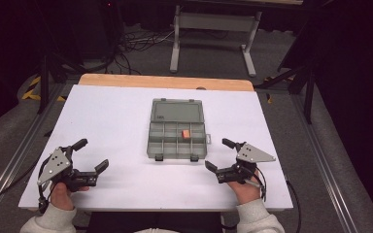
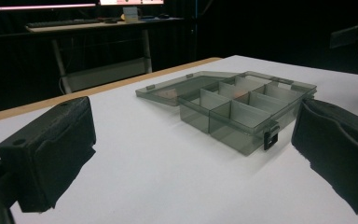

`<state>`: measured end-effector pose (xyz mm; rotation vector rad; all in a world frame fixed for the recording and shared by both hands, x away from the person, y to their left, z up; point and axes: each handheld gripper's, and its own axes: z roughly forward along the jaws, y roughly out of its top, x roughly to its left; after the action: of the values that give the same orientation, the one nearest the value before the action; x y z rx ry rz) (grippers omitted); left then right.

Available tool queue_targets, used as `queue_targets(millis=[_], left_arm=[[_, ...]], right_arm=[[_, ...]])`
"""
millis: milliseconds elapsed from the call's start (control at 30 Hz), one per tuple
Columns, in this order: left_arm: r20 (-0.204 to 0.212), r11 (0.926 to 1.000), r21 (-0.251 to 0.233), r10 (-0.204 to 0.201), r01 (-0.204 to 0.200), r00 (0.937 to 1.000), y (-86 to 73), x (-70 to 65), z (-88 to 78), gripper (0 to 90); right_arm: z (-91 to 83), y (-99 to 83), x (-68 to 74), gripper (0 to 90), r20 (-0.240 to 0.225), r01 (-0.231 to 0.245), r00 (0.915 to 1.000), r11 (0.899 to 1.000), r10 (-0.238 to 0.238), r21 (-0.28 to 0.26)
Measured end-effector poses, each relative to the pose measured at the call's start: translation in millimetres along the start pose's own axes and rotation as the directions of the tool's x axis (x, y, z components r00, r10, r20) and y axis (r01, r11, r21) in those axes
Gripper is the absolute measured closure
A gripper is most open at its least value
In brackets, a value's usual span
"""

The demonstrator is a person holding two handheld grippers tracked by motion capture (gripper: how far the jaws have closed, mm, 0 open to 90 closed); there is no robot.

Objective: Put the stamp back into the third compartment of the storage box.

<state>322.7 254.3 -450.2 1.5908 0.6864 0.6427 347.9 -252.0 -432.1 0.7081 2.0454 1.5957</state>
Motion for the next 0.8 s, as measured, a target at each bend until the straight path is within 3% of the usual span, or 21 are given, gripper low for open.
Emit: queue_targets(millis=[367,533,800], left_arm=[[0.009,1.0000,-0.006,-0.003,0.003,1.0000,-1.7,-1.3,1.2,0.5],[0.009,1.0000,-0.004,-0.006,0.006,0.9999,-2.4,-1.1,1.4,0.5],[-0.004,0.9999,-0.001,-0.011,0.011,0.9999,-4.3,0.8,2.1,0.5]], right_arm=[[-5.2,-23.8,2.6,0.0,0.025,-0.022,0.9995,0.999,0.021,0.040],[-2.1,-27.0,2.4,0.0,0.027,-0.024,0.9994,0.998,0.022,0.061],[-2.8,-26.7,3.4,0.0,0.024,-0.019,0.9995,0.999,0.018,0.048]])
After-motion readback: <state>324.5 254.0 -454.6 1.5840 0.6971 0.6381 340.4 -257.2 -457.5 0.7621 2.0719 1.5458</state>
